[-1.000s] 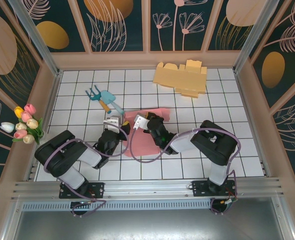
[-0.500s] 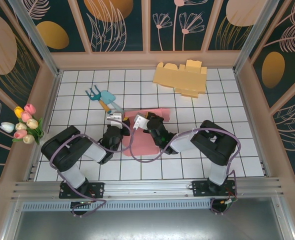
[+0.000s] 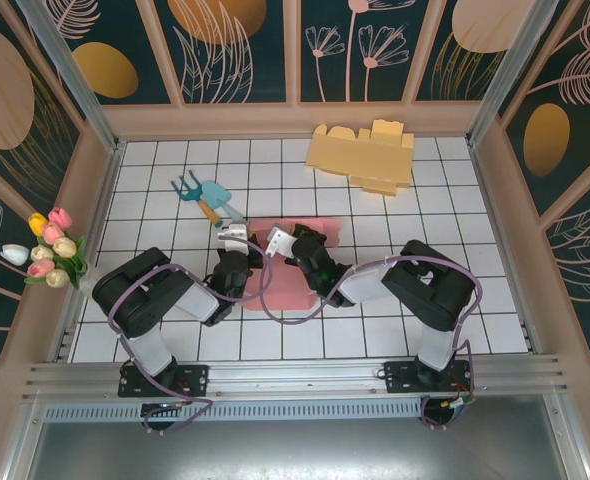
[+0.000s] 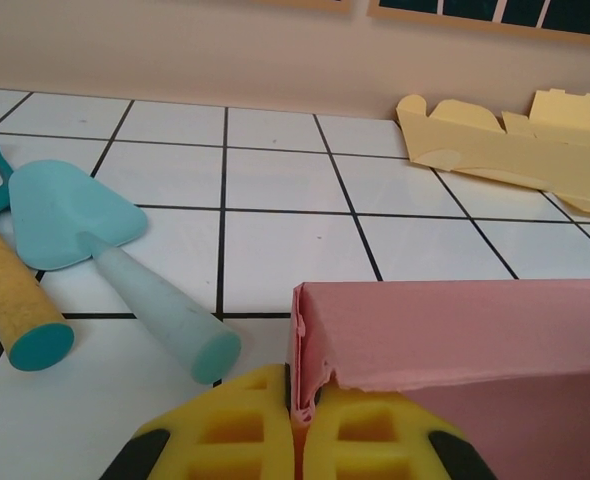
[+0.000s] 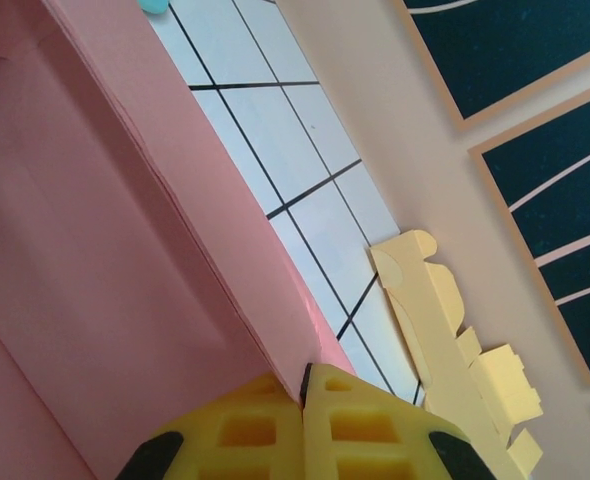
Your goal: Fold the paper box
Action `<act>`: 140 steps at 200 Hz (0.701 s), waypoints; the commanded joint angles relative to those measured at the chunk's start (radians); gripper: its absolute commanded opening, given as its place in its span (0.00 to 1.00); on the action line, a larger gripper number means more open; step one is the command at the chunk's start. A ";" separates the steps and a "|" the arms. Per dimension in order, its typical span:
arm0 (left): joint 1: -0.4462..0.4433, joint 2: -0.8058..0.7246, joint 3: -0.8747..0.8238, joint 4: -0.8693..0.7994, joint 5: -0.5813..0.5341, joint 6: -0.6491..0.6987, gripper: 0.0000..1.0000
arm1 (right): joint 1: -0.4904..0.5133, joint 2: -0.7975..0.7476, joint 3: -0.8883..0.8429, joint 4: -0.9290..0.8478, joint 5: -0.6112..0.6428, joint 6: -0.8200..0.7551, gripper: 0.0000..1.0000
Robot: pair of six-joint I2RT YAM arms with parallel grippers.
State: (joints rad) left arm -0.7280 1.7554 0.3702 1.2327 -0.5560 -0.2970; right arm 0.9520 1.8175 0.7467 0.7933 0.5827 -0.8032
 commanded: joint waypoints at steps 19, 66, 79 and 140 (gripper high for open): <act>0.033 0.055 -0.042 0.069 -0.052 0.015 0.00 | 0.007 -0.064 0.008 -0.223 -0.045 0.174 0.21; 0.033 0.062 -0.048 0.083 -0.001 -0.017 0.00 | 0.012 -0.150 -0.004 -0.286 -0.069 0.227 0.29; 0.032 0.059 -0.052 0.083 0.001 -0.027 0.00 | 0.014 -0.185 -0.004 -0.325 -0.081 0.247 0.30; 0.028 0.031 -0.080 0.075 -0.012 -0.024 0.00 | 0.023 -0.373 0.010 -0.483 -0.106 0.448 0.46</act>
State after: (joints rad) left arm -0.7063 1.7733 0.3134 1.3361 -0.5446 -0.3168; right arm 0.9642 1.5299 0.7506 0.4042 0.4961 -0.5098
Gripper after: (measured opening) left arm 0.068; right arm 0.452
